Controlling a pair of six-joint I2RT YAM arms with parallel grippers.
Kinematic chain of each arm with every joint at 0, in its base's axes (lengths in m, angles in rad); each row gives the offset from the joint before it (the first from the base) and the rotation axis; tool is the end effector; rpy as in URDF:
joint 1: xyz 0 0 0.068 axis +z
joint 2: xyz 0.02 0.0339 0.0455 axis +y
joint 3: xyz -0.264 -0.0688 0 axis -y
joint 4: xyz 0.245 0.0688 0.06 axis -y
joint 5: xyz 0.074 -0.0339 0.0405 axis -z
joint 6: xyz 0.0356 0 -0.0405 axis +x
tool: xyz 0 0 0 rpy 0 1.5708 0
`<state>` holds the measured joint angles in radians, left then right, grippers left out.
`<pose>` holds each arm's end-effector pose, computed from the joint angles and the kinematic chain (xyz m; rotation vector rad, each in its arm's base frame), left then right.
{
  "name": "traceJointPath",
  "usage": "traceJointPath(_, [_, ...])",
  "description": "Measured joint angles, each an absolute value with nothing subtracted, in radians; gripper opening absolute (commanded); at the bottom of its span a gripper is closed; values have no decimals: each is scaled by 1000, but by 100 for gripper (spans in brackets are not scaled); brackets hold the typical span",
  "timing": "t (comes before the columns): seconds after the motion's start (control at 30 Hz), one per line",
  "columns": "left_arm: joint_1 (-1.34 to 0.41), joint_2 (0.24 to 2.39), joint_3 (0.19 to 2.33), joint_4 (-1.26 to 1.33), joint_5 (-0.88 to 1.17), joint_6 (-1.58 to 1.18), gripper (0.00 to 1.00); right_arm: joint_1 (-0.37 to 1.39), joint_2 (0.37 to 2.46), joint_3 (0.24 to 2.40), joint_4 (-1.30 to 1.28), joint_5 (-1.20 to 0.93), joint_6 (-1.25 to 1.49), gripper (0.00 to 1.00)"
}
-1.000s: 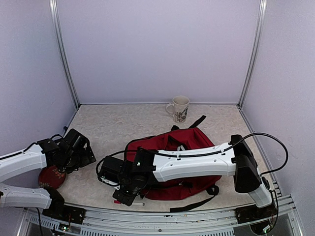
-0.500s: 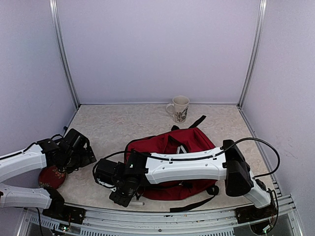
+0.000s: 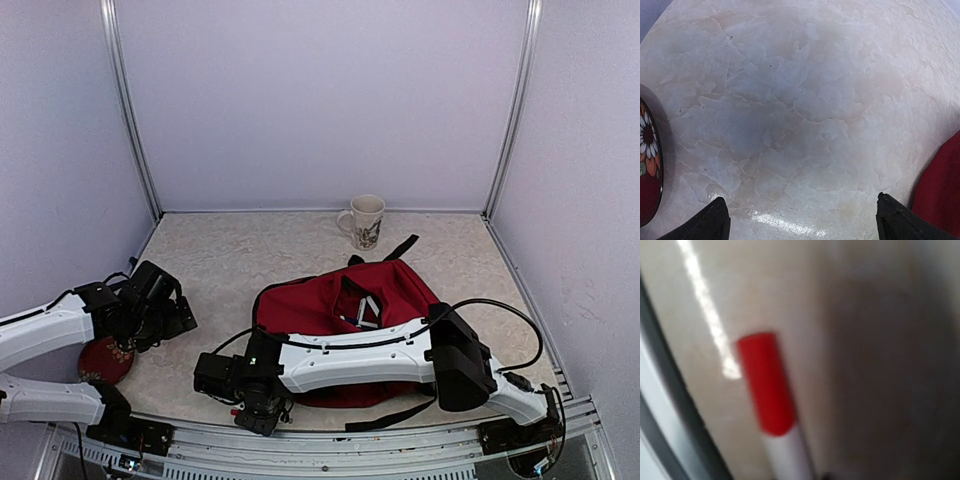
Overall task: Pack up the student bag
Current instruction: Pick up the pen from the corner of the board.
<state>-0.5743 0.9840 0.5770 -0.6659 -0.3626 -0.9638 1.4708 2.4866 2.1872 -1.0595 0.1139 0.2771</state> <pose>0.1528 -0.0838 0.1972 -0.6067 2.4651 -0.1143 0.0544 0.5012 0.1525 -1.6242 2.4216 0.1311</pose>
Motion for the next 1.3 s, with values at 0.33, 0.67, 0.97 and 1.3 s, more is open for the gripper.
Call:
traceJointPath(0.33, [-574,977,577,-665,-360,-964,99,1477,2489,2200,-1087,155,271,0])
traceJointPath(0.67, [-574,973,577,-665,-355,-964,99,1477,2439,2163,-1036,158,273,0])
traceJointPath(0.97, [-575,972,577,-665,-348,-964,98,1477,2429,2141,-1014,157,281,7])
traceJointPath(1.3, [-801,874,520,-625,-252,-1003,65,1477,2333,1937,-958,133,348,24])
